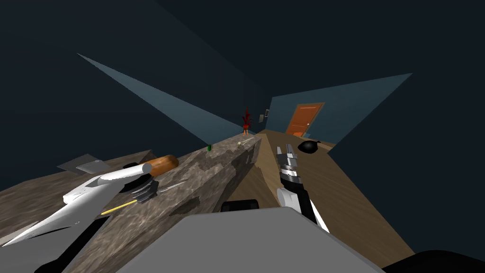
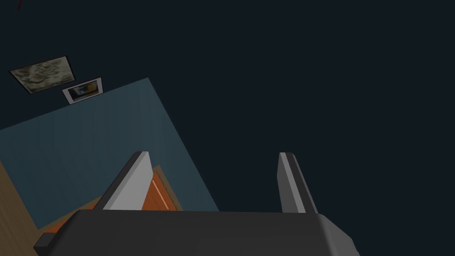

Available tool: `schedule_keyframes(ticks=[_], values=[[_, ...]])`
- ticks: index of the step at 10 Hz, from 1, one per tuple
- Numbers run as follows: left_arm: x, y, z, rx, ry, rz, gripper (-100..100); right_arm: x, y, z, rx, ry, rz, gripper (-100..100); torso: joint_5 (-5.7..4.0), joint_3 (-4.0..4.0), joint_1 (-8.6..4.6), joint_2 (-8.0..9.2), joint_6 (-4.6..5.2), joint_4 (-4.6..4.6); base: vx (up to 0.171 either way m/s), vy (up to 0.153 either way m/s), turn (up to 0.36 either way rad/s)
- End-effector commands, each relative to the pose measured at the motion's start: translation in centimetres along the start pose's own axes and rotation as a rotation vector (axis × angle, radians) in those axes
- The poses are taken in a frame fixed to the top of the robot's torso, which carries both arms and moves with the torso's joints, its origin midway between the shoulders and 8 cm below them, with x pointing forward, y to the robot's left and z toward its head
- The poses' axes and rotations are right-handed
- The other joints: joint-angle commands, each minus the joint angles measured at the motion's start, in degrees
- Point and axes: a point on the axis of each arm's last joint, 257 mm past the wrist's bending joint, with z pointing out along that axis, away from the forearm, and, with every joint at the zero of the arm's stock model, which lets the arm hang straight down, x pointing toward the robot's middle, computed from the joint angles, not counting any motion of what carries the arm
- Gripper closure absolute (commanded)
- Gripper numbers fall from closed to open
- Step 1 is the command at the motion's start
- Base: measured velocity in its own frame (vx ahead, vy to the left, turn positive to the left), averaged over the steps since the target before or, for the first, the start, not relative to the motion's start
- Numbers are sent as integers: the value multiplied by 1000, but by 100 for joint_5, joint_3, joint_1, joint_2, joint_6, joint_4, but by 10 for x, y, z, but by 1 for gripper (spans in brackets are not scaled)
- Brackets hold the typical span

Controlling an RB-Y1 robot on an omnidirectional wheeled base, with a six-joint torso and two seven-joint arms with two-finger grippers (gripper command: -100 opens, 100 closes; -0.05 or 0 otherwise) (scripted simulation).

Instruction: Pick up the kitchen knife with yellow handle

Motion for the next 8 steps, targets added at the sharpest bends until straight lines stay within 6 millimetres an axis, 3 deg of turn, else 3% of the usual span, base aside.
schedule_keyframes(ticks=[1,3,4,5,6,7,8], values=[[-6,11,3,-18,-6,-36,100,0,0,0,0,0,0,0,0,0,0,0,0,0,-38,62,-158],[0,4,-4,14,-4,-21,100,0,0,0,0,0,0,0,2,-1,9,1,-21,-3,-10,27,26],[-5,19,-1,-18,1,-62,100,0,0,0,0,0,0,0,-1,-4,-2,-6,-16,-4,-31,51,-199],[-9,21,-1,-10,-11,-72,100,0,0,0,0,0,0,0,4,-3,6,-3,-6,-4,-37,64,-174],[2,13,-10,22,-1,-46,100,0,0,0,0,0,0,0,7,-2,14,0,-17,-5,-17,34,12],[-5,30,-6,-17,2,-87,100,0,0,0,0,0,0,0,4,-5,9,-6,-19,-5,-44,56,-190],[-7,33,-6,-9,-10,-94,100,0,0,0,0,0,0,0,9,-2,14,1,-12,-5,-35,61,-123]])
